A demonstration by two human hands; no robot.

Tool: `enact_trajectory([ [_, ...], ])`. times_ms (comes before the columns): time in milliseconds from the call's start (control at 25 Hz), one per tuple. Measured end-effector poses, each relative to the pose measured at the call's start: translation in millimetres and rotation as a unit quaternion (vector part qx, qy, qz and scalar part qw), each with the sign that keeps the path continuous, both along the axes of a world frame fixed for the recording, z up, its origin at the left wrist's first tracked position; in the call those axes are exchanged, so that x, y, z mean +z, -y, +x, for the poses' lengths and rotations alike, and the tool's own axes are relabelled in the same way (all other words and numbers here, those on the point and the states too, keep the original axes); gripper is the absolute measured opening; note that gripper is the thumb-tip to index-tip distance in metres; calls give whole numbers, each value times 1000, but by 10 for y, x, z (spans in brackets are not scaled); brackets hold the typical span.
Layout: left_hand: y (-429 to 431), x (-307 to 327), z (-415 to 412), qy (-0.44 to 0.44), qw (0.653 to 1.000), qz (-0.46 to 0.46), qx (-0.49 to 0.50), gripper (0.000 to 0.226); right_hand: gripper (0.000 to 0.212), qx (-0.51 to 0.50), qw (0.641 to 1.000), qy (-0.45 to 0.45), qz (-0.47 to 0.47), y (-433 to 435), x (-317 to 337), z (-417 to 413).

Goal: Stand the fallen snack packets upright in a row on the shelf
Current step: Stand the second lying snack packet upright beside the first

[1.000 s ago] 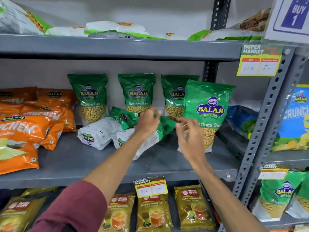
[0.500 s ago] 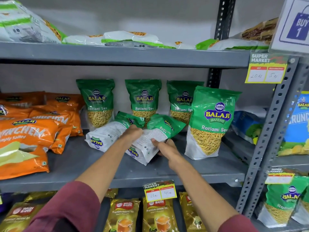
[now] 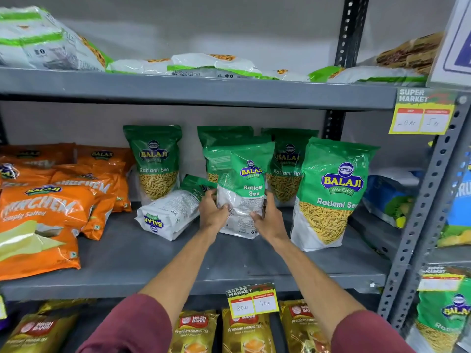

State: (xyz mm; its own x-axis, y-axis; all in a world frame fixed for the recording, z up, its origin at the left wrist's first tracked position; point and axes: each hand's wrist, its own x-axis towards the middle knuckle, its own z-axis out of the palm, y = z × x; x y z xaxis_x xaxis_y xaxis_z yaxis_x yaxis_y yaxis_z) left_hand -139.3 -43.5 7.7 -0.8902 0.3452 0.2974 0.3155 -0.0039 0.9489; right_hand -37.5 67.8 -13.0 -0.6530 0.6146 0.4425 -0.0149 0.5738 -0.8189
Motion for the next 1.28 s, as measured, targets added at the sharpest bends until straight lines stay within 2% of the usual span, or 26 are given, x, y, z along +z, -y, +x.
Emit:
enact_trajectory([
  [80,-2,-30,-30,-16,999,-20,39,47,64,-9,1000,-4,3,-38,-14,-33],
  [160,17,-80,8,-69,991,-36,109,40,65,-38,999,-10,29,-23,-32,-43],
  [200,29,-106,49,-102,988,-23,113,34,65,-49,998,-15,43,31,-31,-21],
  [280,30,-147,151,-120,991,22,46,29,65,-59,996,-27,61,215,-48,21],
  [360,45,-179,185,-98,994,44,-6,47,64,-36,996,-26,73,488,-75,32],
  [440,98,-180,121,-49,995,62,-57,64,65,44,994,-2,101,733,-81,16],
  [520,150,-151,19,8,993,70,-97,54,57,115,989,9,96,801,-43,22],
  [560,166,-129,-31,22,993,60,-96,45,49,113,989,7,92,781,0,45],
  [640,172,-68,-103,1,998,17,-65,32,39,28,995,-37,94,650,91,85],
  [720,141,-26,-159,1,1000,-17,-19,35,50,-56,995,-60,62,396,115,96],
  [800,109,-16,-190,21,999,-34,-16,36,80,-51,998,-39,-16,199,126,84],
  [840,99,-16,-199,23,998,-50,-19,35,88,-25,997,-17,-71,133,117,65],
  [880,82,-21,-212,13,997,-68,-18,36,88,1,993,9,-118,96,109,54],
  [920,70,-21,-211,0,997,-80,-7,40,79,24,988,38,-149,66,88,39],
  [1040,66,-73,-213,-23,996,-91,8,46,51,31,985,74,-152,55,16,12],
  [1280,125,-183,-104,-46,997,-61,-30,43,50,34,988,56,-138,192,24,215],
])
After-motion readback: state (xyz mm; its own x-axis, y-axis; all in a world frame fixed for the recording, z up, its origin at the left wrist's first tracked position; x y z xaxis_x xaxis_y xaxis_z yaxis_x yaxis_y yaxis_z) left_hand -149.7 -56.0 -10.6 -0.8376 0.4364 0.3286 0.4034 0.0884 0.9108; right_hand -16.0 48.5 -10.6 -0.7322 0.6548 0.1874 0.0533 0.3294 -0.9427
